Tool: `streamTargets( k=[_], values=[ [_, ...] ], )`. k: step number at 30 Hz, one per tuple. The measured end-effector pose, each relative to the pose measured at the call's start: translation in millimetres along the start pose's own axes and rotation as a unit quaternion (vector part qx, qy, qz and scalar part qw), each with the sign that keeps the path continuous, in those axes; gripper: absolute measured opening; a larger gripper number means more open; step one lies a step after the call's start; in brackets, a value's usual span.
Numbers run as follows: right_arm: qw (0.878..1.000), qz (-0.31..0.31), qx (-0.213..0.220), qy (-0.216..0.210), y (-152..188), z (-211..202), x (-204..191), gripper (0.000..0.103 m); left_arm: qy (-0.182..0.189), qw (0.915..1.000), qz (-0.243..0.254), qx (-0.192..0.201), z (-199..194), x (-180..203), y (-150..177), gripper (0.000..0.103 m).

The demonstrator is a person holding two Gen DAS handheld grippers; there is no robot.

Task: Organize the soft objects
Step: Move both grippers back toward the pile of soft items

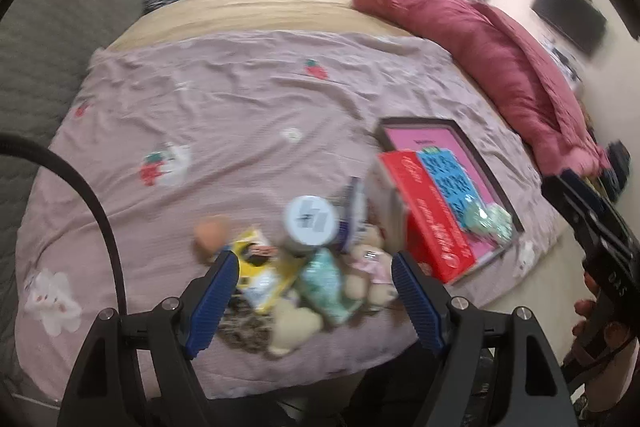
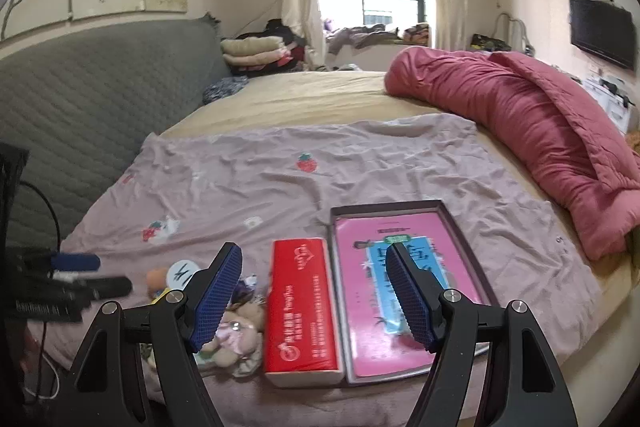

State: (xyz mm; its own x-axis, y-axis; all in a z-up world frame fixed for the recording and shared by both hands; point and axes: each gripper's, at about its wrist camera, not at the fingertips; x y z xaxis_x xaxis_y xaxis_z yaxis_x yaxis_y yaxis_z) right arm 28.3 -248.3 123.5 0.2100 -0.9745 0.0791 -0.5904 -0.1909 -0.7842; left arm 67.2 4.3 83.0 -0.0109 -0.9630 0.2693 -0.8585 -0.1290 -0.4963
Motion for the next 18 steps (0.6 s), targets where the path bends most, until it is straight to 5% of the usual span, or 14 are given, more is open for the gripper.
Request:
streamTargets(
  k=[18],
  values=[
    [0.994,-0.083,-0.042,-0.060,13,35,-73,0.076,-0.036,0.9955,-0.085,-0.022,4,-105,22,0.078]
  ],
)
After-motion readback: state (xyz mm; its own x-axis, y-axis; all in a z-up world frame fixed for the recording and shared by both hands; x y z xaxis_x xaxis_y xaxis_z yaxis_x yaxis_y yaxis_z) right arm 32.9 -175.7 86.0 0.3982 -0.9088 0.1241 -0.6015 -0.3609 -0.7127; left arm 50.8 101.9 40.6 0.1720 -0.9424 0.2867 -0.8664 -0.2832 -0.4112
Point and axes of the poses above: each gripper's, at about its wrist camera, not at the fingertips, and z roughly the way its jaws point, x to its right, y to its underside, and after that the axes turned 10 degrees about -z, right-handed
